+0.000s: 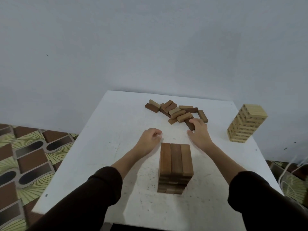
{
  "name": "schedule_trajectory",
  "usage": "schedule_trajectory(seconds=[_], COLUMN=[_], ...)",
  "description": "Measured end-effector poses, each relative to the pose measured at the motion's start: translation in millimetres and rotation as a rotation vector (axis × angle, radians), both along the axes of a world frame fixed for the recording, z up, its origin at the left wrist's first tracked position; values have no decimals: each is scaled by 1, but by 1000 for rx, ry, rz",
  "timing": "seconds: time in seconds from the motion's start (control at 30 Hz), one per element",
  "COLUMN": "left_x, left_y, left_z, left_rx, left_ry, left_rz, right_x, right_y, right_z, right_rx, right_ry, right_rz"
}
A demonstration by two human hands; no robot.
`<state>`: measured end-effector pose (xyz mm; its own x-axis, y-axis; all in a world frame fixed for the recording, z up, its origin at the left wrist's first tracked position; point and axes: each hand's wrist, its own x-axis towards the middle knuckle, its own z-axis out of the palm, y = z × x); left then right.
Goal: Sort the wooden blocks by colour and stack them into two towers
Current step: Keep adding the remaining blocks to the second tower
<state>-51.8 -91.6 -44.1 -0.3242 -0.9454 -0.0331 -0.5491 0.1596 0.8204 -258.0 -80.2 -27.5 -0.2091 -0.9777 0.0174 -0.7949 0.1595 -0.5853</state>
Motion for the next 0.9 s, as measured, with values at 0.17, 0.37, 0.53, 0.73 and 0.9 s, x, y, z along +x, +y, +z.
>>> schedule_trajectory(seconds=[0.17, 0.37, 0.53, 0.73, 0.9], left_x=[-12, -29, -43, -55, -58], left_y=[-16, -29, -47, -60, -61], left_z=[-11, -15, -10, -6, 0], left_rx=[-110, -279, -410, -365, -376], left_ry=[-36, -95, -291, -317, -299], left_rz=[-60, -93, -252, -317, -298], right_x=[-2, -2, 3, 4, 2], right_y=[-14, -16, -17, -23, -29], right_z=[-14, -21, -27, -22, -16], right_rx=[31, -42, -140, -108, 10], right_ry=[199, 352, 255, 306, 274], right_rz=[20, 20, -11, 27, -2])
